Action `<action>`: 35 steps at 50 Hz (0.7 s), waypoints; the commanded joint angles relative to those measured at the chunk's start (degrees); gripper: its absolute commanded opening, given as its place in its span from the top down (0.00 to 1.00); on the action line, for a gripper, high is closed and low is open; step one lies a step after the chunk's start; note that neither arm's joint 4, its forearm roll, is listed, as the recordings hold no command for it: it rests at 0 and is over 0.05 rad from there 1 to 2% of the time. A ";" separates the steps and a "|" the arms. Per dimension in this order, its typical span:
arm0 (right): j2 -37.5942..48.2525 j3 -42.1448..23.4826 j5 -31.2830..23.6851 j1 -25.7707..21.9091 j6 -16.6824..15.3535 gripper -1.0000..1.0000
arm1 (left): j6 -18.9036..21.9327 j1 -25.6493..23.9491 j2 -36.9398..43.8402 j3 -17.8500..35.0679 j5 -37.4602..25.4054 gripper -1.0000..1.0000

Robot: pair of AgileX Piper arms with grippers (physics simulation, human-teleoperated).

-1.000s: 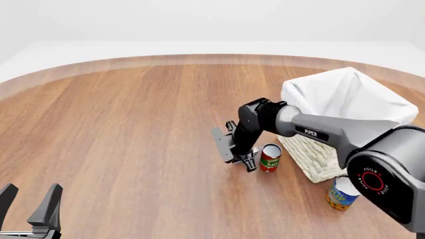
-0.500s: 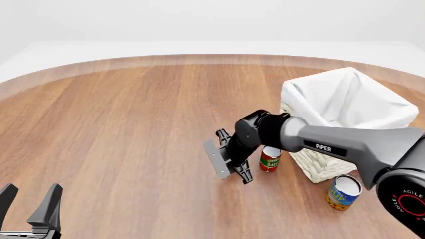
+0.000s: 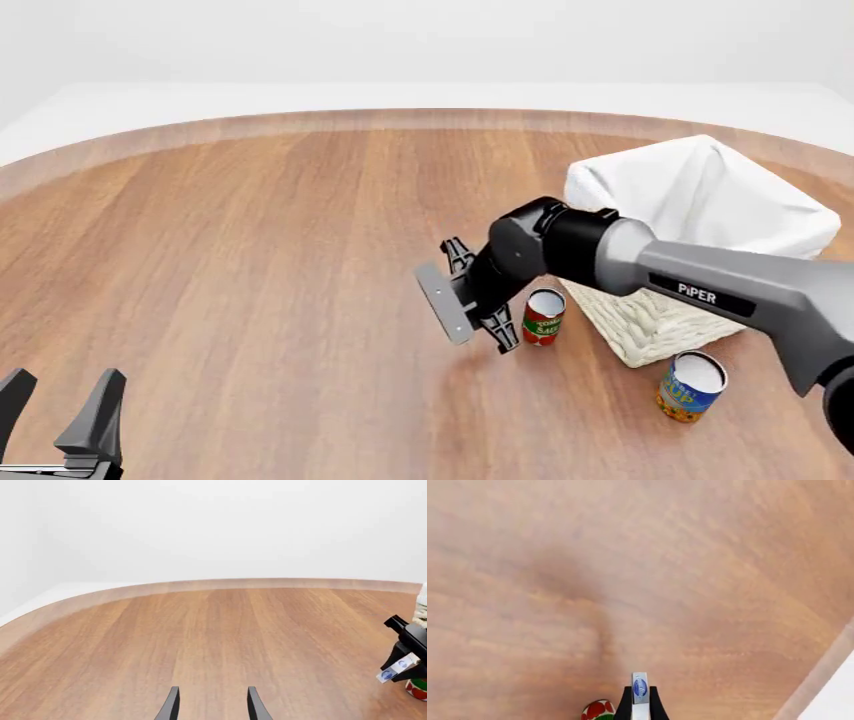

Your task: Pick up the alphabet soup and the cream cheese box, and put them in the basket.

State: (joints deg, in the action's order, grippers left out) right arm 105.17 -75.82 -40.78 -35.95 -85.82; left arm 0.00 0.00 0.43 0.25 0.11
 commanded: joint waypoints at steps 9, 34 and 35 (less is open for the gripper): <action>-3.38 -2.03 -1.82 -1.49 5.04 1.00 | 0.00 0.00 0.00 0.00 0.00 0.00; -6.98 -5.14 -3.09 -3.99 14.39 1.00 | 0.00 0.00 0.00 0.00 0.00 0.00; -7.37 -5.11 -3.43 -3.70 14.26 1.00 | 0.00 0.00 0.00 0.00 0.00 0.00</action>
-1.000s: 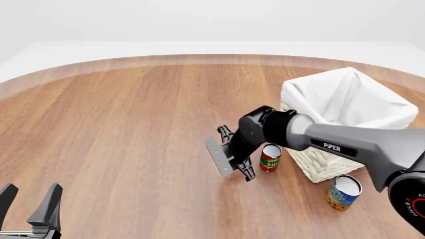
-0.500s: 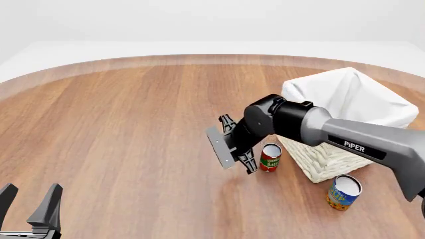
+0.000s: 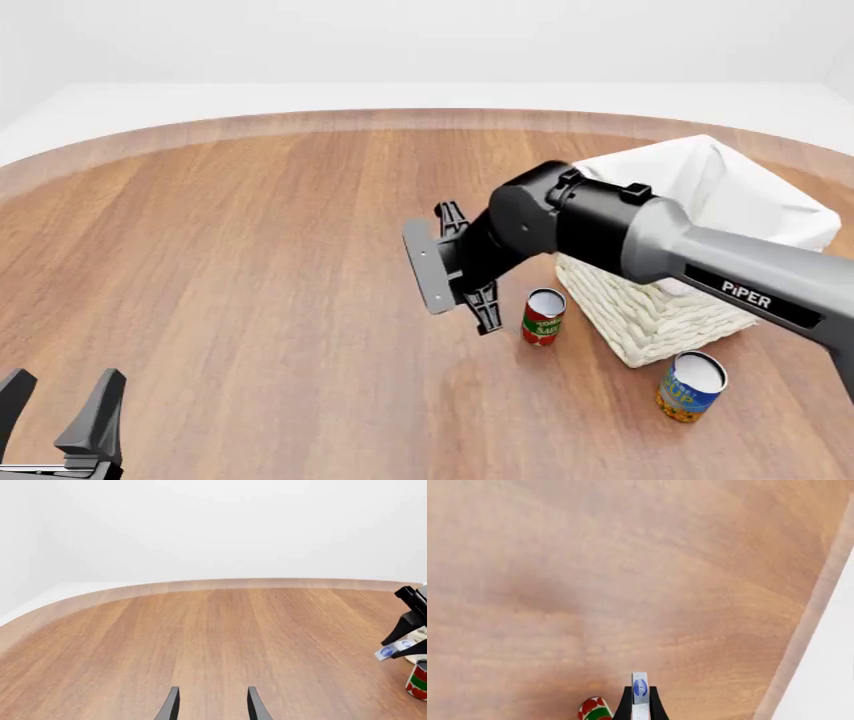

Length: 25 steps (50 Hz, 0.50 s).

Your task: Pick up the alphabet soup and the cream cheese box, and put them in the basket.

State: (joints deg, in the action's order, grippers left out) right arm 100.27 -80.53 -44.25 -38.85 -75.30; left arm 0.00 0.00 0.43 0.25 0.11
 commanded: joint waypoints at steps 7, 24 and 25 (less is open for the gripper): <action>-3.82 1.80 1.82 -0.18 4.47 1.00 | 0.00 0.00 0.00 0.00 0.00 0.00; -7.81 2.85 4.76 -0.17 11.41 1.00 | 0.00 0.00 0.00 0.00 0.00 0.00; -8.22 3.00 4.71 -0.45 11.71 1.00 | 0.00 0.00 0.00 0.00 0.00 0.00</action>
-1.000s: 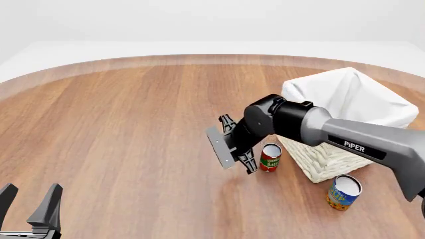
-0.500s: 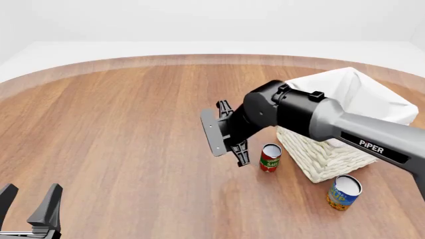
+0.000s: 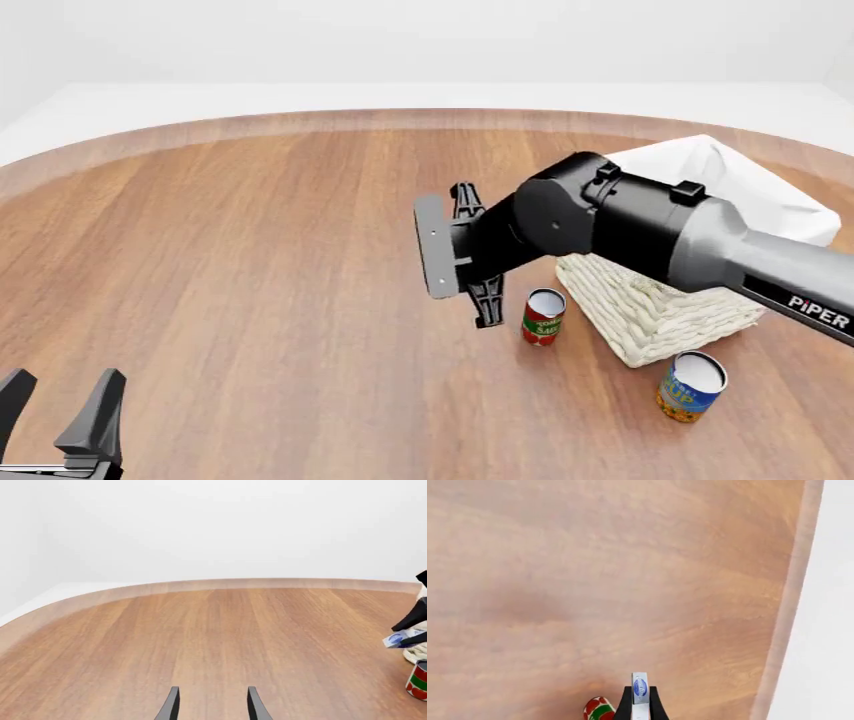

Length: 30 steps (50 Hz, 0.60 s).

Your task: Pick up the alphabet soup and the cream cheese box, and put them in the basket.

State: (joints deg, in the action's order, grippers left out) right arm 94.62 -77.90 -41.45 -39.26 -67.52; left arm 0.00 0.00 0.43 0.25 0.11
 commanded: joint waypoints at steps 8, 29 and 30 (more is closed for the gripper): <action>-5.53 0.47 3.02 -2.71 9.38 1.00 | 0.00 0.00 0.00 0.00 0.00 0.00; -10.98 3.17 10.49 -5.69 19.82 1.00 | 0.00 0.00 0.00 0.00 0.00 0.00; -11.21 3.07 11.18 -5.58 20.34 1.00 | 0.00 0.00 0.00 0.00 0.00 0.00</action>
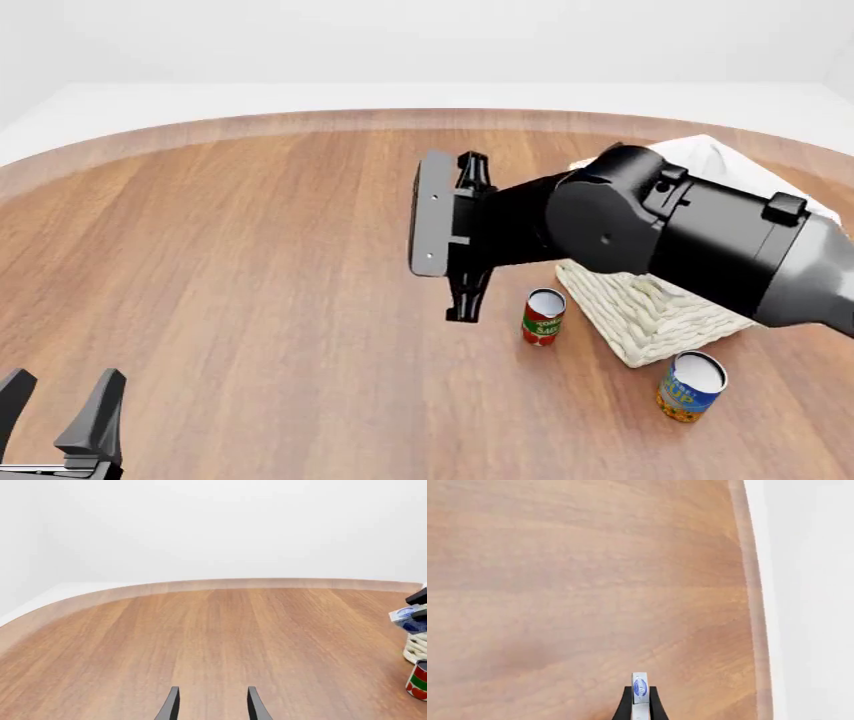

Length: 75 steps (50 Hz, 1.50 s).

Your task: Pick up the alphabet soup and the cream cheese box, and put them in the basket.

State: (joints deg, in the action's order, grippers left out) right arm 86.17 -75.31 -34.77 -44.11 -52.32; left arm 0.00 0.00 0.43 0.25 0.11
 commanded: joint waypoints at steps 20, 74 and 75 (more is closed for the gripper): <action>-8.51 3.39 11.50 -3.47 13.73 1.00 | 0.00 0.00 0.00 0.00 0.00 0.00; -23.44 7.58 17.03 -11.57 33.56 1.00 | 0.00 0.00 0.00 0.00 0.00 0.00; -23.84 7.67 17.07 -11.69 33.54 1.00 | 0.00 0.00 0.00 0.00 0.00 0.00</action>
State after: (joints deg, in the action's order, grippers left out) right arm 65.32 -67.81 -18.70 -54.86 -21.02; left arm 0.00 0.00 0.43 0.25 0.11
